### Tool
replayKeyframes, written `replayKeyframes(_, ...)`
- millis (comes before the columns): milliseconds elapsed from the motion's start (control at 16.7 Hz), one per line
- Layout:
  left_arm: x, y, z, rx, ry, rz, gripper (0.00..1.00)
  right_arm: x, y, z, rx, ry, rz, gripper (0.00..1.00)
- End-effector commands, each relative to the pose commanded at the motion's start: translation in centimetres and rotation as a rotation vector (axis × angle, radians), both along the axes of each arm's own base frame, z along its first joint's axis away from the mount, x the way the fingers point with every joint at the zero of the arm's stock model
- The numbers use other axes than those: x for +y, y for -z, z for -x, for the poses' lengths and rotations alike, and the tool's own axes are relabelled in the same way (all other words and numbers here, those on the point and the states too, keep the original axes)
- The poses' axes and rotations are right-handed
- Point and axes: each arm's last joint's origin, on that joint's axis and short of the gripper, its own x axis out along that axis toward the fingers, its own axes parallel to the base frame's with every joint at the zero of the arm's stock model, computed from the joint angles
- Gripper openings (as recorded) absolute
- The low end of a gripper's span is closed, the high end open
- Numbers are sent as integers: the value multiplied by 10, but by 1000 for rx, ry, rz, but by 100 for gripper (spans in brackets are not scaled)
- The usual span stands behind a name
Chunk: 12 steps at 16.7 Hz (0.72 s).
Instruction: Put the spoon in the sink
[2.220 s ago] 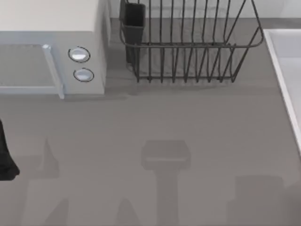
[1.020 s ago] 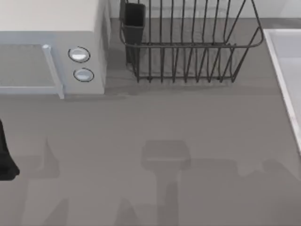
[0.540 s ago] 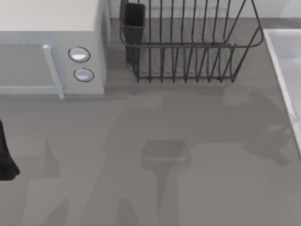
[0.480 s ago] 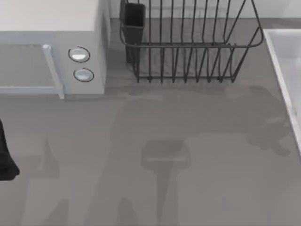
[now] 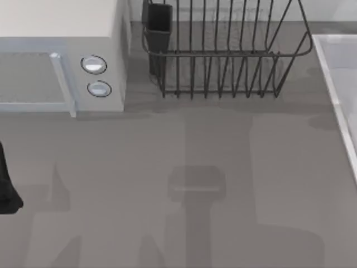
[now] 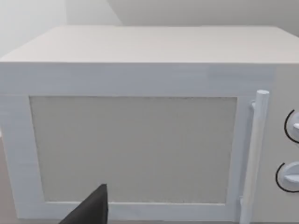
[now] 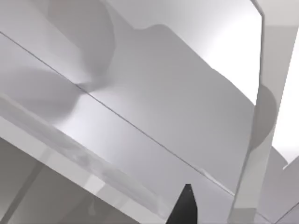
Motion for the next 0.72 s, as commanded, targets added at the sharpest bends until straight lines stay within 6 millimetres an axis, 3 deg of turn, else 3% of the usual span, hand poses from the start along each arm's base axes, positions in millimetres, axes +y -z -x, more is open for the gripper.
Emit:
replayKeyframes(240,0,0,0,0,0,0,100,-1,12,-9,-19,-10,3,0)
replayKeyframes(720,0,0,0,0,0,0,100,0,15,-11,-32,-12,4,0)
